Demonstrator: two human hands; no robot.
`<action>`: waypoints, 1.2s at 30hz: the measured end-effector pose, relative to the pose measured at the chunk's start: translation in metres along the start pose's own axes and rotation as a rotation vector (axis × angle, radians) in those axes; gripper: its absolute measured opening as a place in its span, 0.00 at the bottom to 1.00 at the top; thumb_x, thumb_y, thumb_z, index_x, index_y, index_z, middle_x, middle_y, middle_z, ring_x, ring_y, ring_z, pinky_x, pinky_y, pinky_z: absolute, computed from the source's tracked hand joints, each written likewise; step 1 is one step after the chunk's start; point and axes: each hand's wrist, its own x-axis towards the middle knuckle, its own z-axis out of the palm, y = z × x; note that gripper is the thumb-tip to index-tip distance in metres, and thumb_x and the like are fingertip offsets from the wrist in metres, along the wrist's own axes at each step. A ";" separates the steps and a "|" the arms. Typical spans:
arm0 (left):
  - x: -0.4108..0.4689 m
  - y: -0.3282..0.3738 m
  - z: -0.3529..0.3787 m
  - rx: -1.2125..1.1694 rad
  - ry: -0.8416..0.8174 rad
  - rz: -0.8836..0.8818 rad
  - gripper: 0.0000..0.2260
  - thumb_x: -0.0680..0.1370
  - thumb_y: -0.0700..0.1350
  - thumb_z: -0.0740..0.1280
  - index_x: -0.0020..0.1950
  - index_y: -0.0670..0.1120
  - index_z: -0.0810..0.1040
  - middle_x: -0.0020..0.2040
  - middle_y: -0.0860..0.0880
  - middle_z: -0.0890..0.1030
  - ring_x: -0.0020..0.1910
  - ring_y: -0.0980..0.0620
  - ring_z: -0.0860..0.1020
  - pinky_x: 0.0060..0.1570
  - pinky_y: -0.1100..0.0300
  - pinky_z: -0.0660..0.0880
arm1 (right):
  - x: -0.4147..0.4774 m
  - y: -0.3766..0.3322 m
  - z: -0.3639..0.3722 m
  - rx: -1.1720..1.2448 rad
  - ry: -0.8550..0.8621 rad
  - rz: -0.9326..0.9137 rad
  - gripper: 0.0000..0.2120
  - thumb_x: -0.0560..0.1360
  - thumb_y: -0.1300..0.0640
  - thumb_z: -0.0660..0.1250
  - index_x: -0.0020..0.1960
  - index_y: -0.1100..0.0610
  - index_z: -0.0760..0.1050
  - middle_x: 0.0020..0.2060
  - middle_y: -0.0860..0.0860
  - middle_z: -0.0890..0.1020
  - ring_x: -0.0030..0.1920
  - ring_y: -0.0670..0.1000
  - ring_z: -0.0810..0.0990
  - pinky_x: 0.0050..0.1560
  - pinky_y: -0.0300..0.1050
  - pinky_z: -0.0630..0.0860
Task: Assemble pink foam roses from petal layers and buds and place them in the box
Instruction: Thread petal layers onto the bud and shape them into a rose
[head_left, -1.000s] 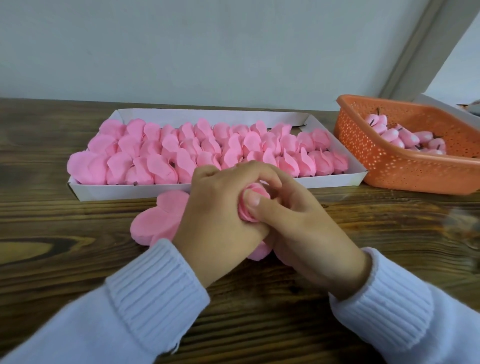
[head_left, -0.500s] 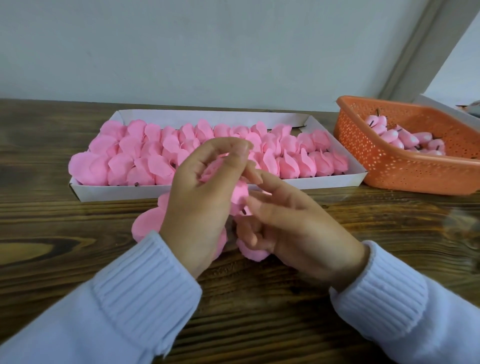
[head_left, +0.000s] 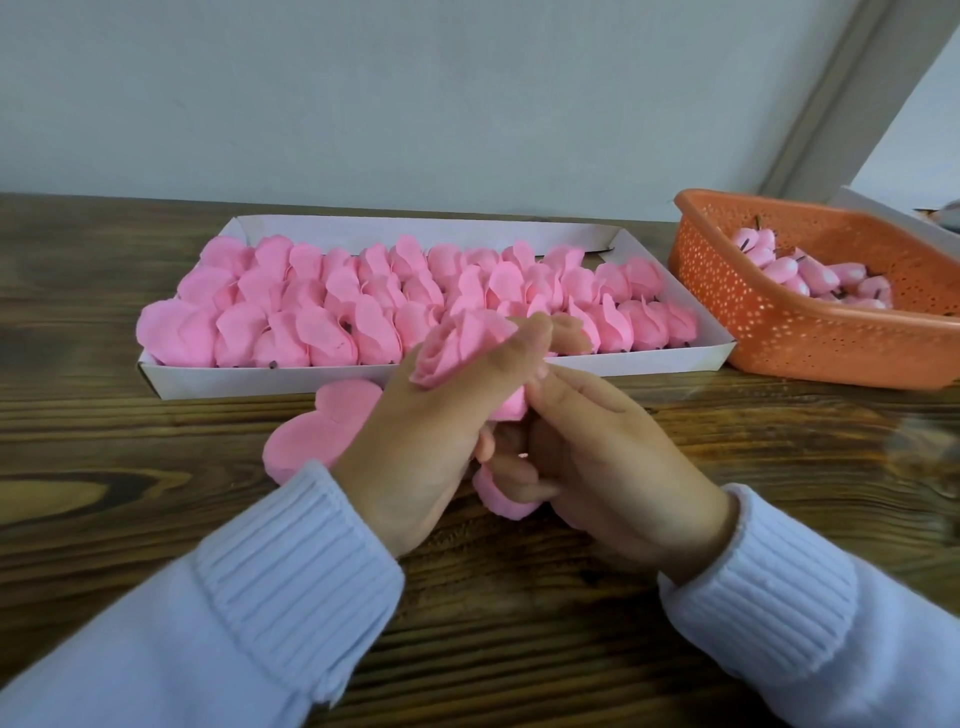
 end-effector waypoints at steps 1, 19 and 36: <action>0.000 0.000 0.000 -0.003 0.009 0.012 0.13 0.67 0.59 0.67 0.42 0.53 0.85 0.49 0.50 0.84 0.38 0.39 0.74 0.25 0.60 0.75 | 0.000 -0.001 0.000 0.017 -0.015 -0.013 0.13 0.76 0.52 0.58 0.40 0.58 0.76 0.29 0.59 0.71 0.27 0.49 0.63 0.26 0.43 0.54; 0.000 0.002 -0.003 0.024 0.006 -0.006 0.11 0.65 0.59 0.69 0.34 0.52 0.82 0.50 0.23 0.74 0.15 0.56 0.68 0.20 0.66 0.70 | 0.000 0.000 0.006 0.148 -0.068 0.085 0.11 0.77 0.56 0.55 0.44 0.62 0.72 0.32 0.54 0.75 0.31 0.48 0.74 0.30 0.38 0.69; 0.005 0.004 -0.006 -0.063 0.074 -0.045 0.15 0.67 0.59 0.66 0.28 0.50 0.79 0.42 0.49 0.83 0.25 0.53 0.77 0.20 0.65 0.69 | 0.001 -0.003 0.007 -0.029 -0.008 0.021 0.10 0.76 0.57 0.59 0.53 0.61 0.75 0.41 0.53 0.81 0.39 0.49 0.80 0.39 0.39 0.77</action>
